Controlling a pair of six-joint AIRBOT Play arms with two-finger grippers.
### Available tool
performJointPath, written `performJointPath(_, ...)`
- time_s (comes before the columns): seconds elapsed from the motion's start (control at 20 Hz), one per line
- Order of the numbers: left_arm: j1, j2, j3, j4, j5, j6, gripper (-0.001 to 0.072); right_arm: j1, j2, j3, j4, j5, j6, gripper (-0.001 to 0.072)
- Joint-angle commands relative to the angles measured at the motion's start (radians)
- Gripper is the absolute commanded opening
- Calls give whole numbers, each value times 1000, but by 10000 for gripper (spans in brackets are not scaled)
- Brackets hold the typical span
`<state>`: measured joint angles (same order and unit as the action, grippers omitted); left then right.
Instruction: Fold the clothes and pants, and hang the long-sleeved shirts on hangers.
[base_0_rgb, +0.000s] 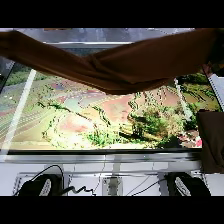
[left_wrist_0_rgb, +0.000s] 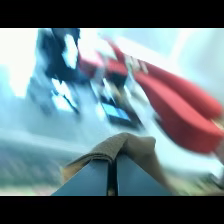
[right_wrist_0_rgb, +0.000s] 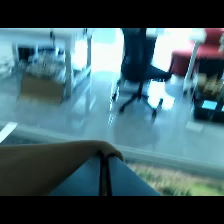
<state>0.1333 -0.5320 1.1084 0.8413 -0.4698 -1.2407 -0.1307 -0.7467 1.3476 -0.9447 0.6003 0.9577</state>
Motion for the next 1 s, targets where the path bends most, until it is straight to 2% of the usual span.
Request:
performJointPath(0.0, 39, 137, 3, 199, -1, -1, 23, 0, 95, 62, -64, -12, 3, 11)
performJointPath(0.1, 39, 170, 3, 269, -80, -1, 23, 0, 107, 62, -86, 35, 10, 11)
performJointPath(0.25, 39, 165, -18, 311, -370, -2, 22, 0, 55, 60, -215, 143, 142, 11)
performJointPath(0.35, 39, 134, -92, 311, -563, -1, 22, 0, -42, 60, -280, 241, 223, 11)
performJointPath(0.4, 38, 113, -148, 310, -613, -1, 22, 0, -109, 60, -283, 286, 241, 11)
performJointPath(0.45, 36, 90, -222, 304, -620, -1, 22, 1, -180, 60, -280, 318, 250, 11)
performJointPath(0.55, 36, 39, -377, 260, -550, 0, 22, 0, -341, 60, -249, 328, 262, 12)
performJointPath(0.7, 36, -52, -561, 165, -382, -1, 22, 0, -566, 60, -219, 249, 273, 13)
performJointPath(0.75, 36, -83, -596, 139, -346, -1, 23, 0, -624, 60, -209, 227, 316, 15)
performJointPath(0.8, 36, -117, -622, 113, -322, 0, 23, 0, -677, 60, -209, 206, 379, 117)
performJointPath(0.85, 36, -156, -641, 93, -310, 0, 23, -1, -718, 60, -213, 199, 424, 369)
performJointPath(0.9, 35, -197, -652, 92, -307, 0, 23, -7, -749, 60, -226, 205, 458, 498)
performJointPath(0.95, 36, -235, -659, 92, -307, 0, 23, -18, -769, 60, -249, 232, 472, 490)
